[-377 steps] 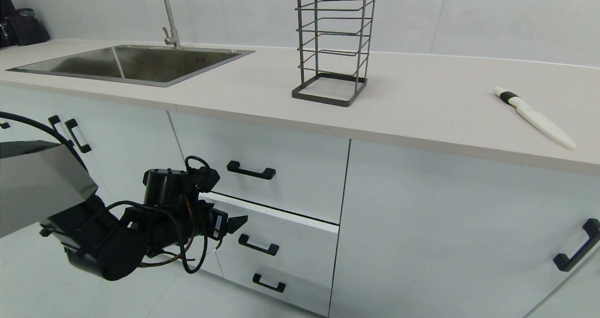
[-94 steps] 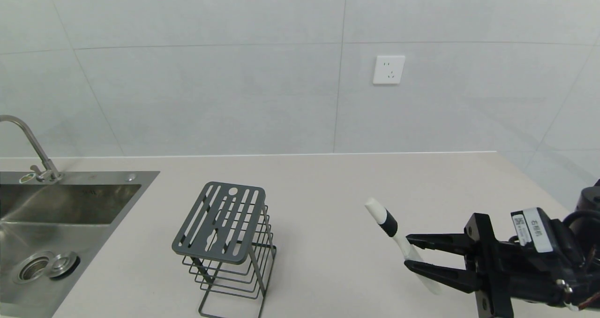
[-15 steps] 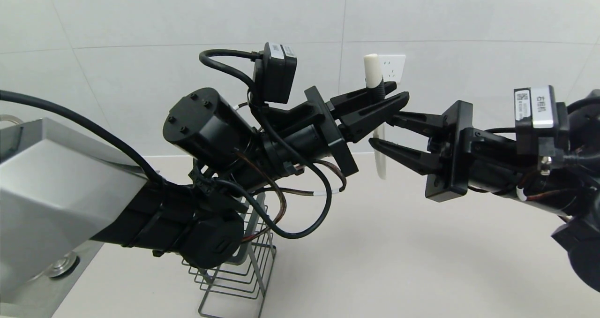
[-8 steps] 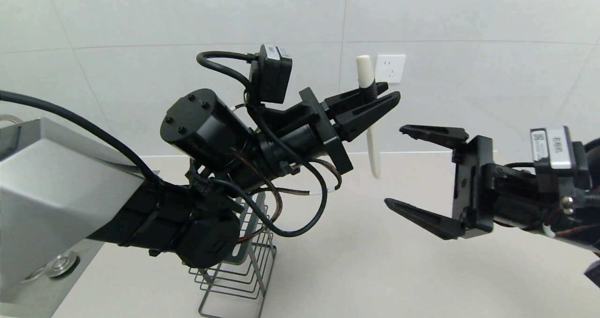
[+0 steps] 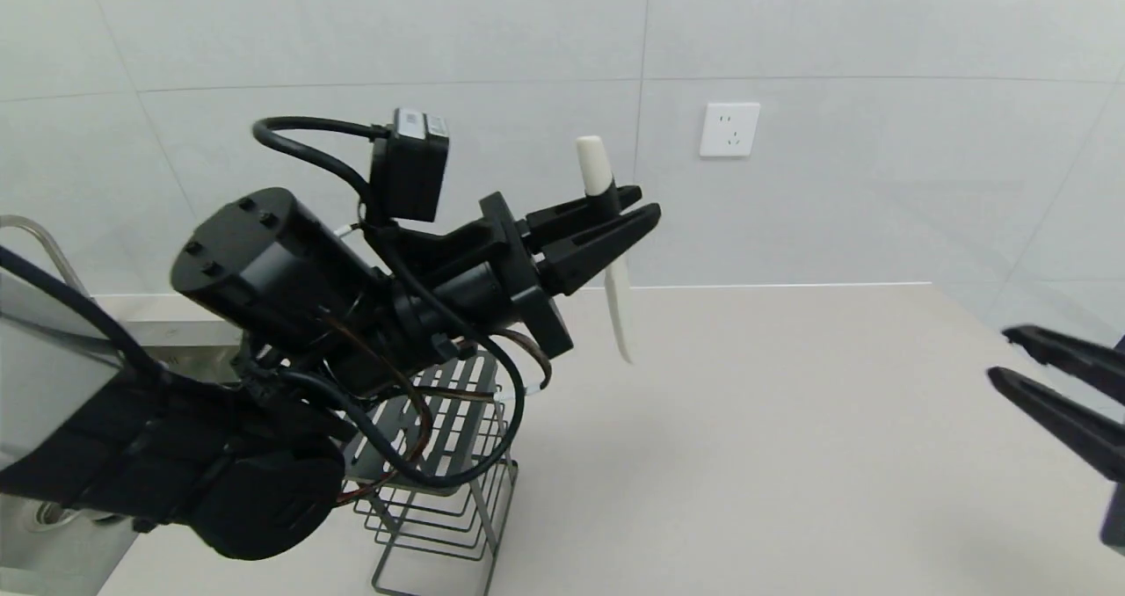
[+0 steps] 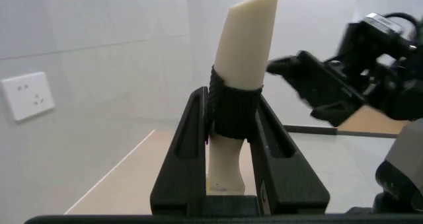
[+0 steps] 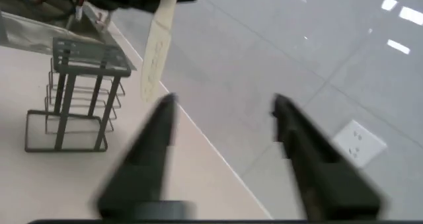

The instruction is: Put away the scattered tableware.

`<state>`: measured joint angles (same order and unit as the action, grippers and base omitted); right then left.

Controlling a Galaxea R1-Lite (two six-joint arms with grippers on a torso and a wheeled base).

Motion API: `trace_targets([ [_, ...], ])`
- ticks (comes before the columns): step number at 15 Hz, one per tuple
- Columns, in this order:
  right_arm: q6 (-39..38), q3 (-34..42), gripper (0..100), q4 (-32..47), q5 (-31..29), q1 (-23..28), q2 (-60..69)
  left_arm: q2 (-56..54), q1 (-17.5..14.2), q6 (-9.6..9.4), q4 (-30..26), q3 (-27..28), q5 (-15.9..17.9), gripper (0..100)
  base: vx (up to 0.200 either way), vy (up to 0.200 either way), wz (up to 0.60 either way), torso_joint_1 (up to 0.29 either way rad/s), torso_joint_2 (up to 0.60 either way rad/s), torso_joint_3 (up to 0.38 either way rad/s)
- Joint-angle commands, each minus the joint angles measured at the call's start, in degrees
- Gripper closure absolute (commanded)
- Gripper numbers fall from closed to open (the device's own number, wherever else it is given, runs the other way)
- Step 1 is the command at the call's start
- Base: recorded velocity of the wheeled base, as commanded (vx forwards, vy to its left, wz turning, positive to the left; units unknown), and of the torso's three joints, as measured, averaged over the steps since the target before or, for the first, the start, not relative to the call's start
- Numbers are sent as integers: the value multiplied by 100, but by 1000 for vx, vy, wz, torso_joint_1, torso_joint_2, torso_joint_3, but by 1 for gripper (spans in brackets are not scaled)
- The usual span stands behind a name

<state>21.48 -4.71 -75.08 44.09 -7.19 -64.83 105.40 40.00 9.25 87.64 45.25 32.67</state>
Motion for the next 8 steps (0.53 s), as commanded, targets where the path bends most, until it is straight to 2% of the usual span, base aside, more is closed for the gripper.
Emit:
trace_targets([
  [1, -39, 453, 100, 371, 3, 763, 1860, -582, -133, -11, -54, -95, 2, 100, 0, 0, 0, 0, 0, 0],
  [4, -56, 444, 100, 1312, -6, 807, 3029, -1048, -229, -11, -89, -447, 2, 100, 0, 0, 0, 0, 0, 0],
  [5, -56, 444, 100, 1400, -6, 834, 3134, -1083, -247, -11, -89, -509, 2, 100, 0, 0, 0, 0, 0, 0],
  [6, -65, 453, 100, 1716, -6, 965, 3600, -1232, -343, -11, -80, -676, 2, 100, 0, 0, 0, 0, 0, 0],
  [8, -65, 453, 100, 2595, -6, 842, 4716, -1558, -510, -20, -89, -913, 2, 100, 0, 0, 0, 0, 0, 0],
])
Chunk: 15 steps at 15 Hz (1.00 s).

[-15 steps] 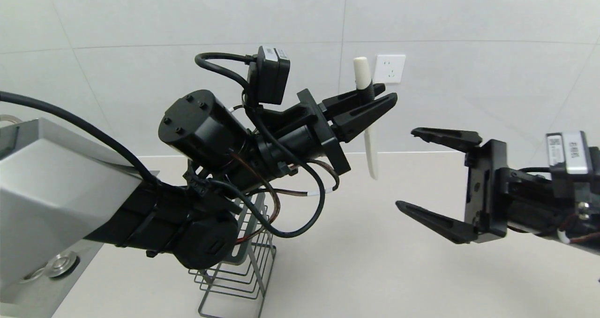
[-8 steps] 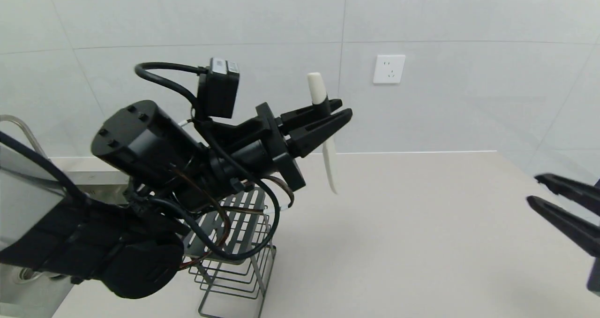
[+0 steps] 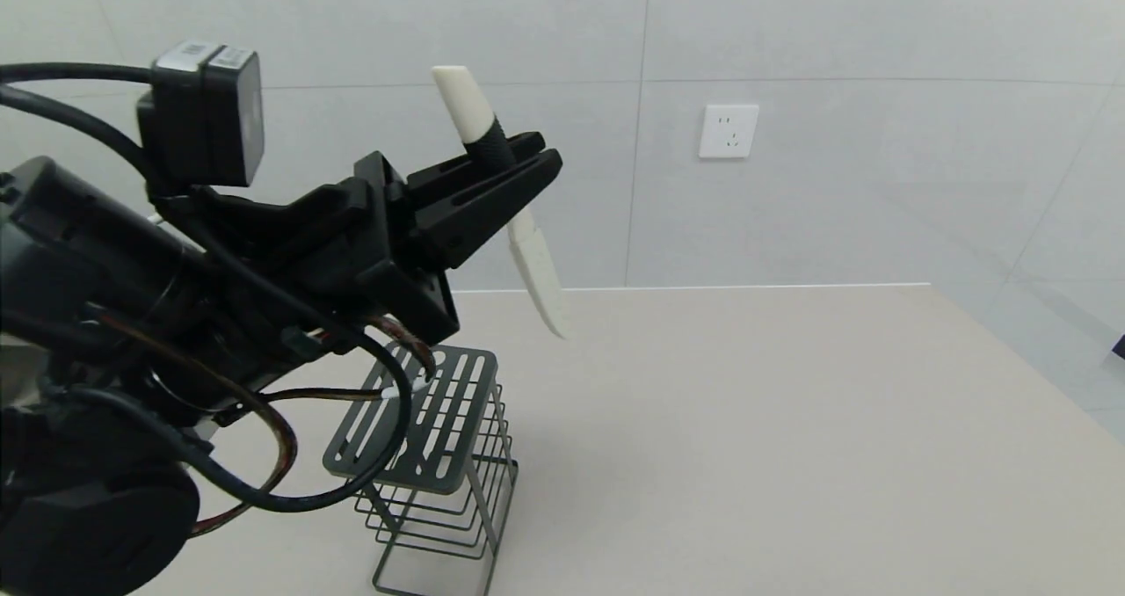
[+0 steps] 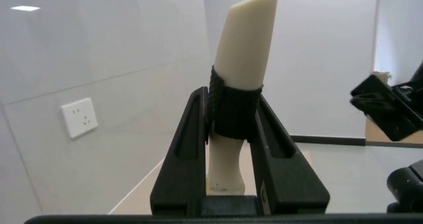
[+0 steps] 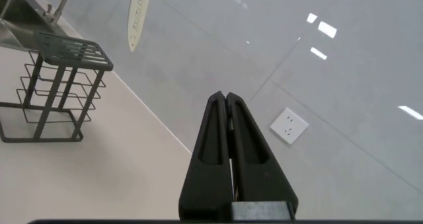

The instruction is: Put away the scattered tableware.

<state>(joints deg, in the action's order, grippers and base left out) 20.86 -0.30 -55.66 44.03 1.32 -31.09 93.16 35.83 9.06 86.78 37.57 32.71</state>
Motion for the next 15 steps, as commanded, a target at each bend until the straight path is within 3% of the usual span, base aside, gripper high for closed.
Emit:
trace_targets([
  [1, -3, 13, 100, 1268, 0, -9, 1913, -413, -102, 0, -4, -162, -1, 100, 0, 0, 0, 0, 0, 0],
  [3, 24, 22, 100, 2499, -70, -70, 2977, -553, -129, 0, -4, -215, -1, 100, 0, 0, 0, 0, 0, 0],
  [6, -143, 30, 100, 3220, -712, -123, 3100, -835, -164, 8, -48, -488, -1, 100, 0, 0, 0, 0, 0, 0],
  [7, -249, 30, 100, 4178, -1389, -123, 3100, -922, -331, 0, -4, -760, -1, 100, 0, 0, 0, 0, 0, 0],
  [9, -759, 4, 100, 5311, -2065, -123, 3100, -1133, -463, 0, -12, -945, 8, 100, 0, 0, 0, 0, 0, 0],
  [11, -1532, 13, 100, 5285, -2540, -123, 3091, -1221, -463, 0, -30, -989, 8, 100, 0, 0, 0, 0, 0, 0],
  [12, -2086, 13, 100, 5303, -3190, -123, 3082, -1213, -463, 0, -30, -989, 8, 100, 0, 0, 0, 0, 0, 0],
  [15, -2024, 30, 100, 5276, -3595, -123, 3082, -1046, -454, -53, 5, -971, 52, 100, 0, 0, 0, 0, 0, 0],
])
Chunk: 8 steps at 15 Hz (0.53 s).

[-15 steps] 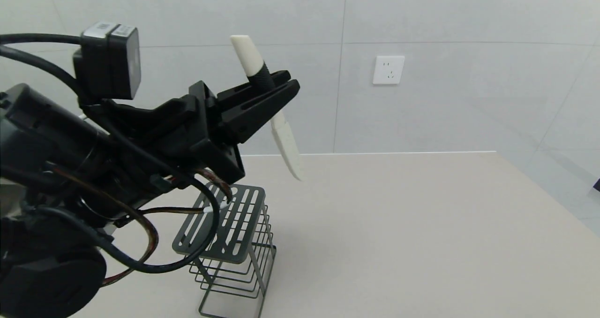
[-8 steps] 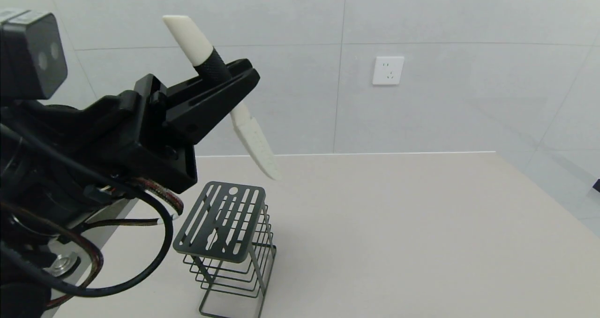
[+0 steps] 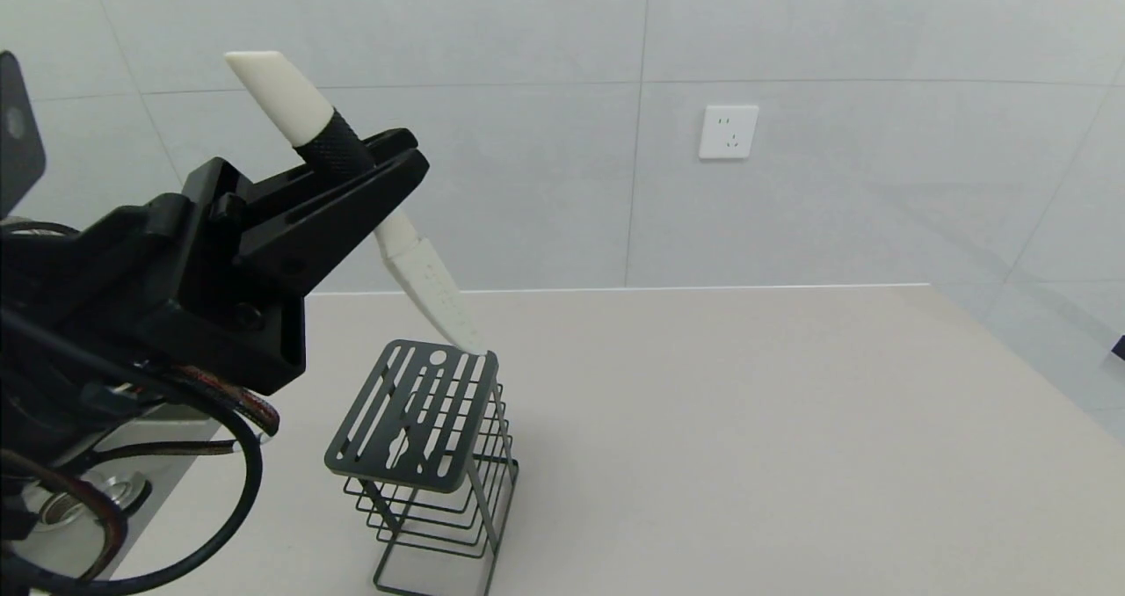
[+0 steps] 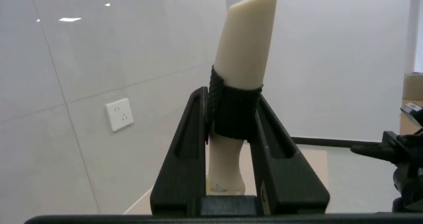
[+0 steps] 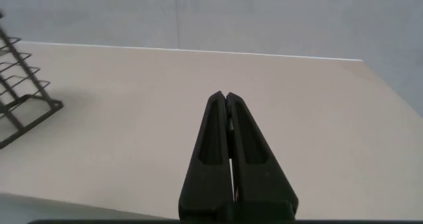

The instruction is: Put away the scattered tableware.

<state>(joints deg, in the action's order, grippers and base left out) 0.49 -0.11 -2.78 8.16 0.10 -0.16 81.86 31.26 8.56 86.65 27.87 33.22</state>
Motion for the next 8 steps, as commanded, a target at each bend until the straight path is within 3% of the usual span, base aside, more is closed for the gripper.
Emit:
trace_targets([
  [1, 48, 11, 100, -12, -7, -1, -11, 128, 3, -100, 19, -18, 9, 100, 0, 0, 0, 0, 0, 0],
  [4, 48, 11, 100, -21, -7, -1, -2, 111, -32, -214, 1, -45, 53, 100, 0, 0, 0, 0, 0, 0],
  [6, 39, 11, 100, -30, -7, -1, -2, 120, -190, -302, -8, -132, 255, 100, 0, 0, 0, 0, 0, 0],
  [8, 39, 11, 100, -30, -7, -10, -2, 172, -577, -654, 10, -563, 1064, 100, 0, 0, 0, 0, 0, 0],
])
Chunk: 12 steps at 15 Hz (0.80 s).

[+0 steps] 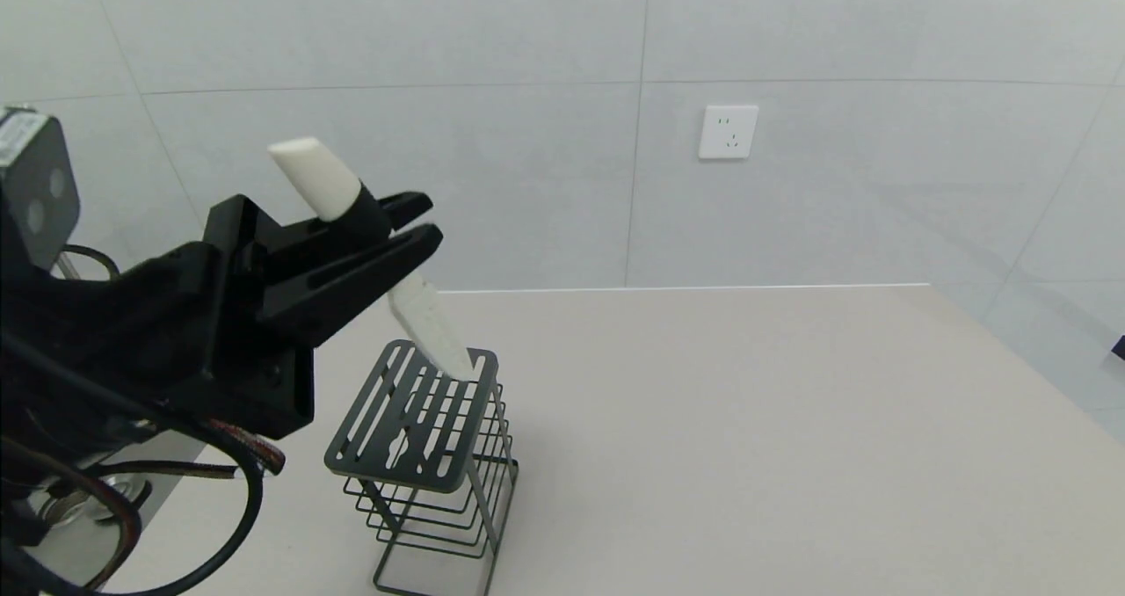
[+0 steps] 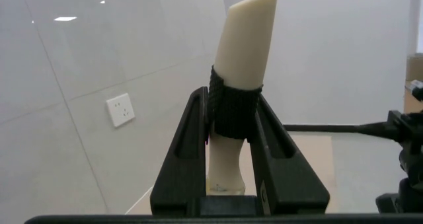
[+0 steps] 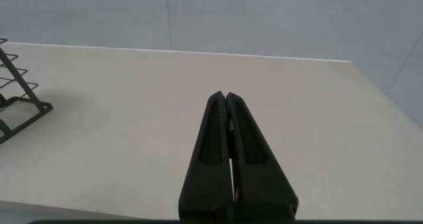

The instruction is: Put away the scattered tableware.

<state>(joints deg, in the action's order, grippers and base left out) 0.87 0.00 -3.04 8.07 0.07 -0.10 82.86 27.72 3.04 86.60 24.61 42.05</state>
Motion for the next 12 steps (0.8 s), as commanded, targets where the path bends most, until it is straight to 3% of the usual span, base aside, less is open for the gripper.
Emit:
trace_targets([
  [1, 1, 0, 100, -4, 2, 1, -8, 99, -258, -216, 23, -334, 313, 100, 0, 0, 0, 0, 0, 0],
  [6, -16, 0, 100, 5, 2, 1, -8, 943, -267, -532, 287, -194, 313, 100, 0, 0, 0, 0, 0, 0],
  [12, -43, 0, 100, -13, 2, 1, -8, 1303, -267, -497, 340, 131, 295, 100, 0, 0, 0, 0, 0, 0],
])
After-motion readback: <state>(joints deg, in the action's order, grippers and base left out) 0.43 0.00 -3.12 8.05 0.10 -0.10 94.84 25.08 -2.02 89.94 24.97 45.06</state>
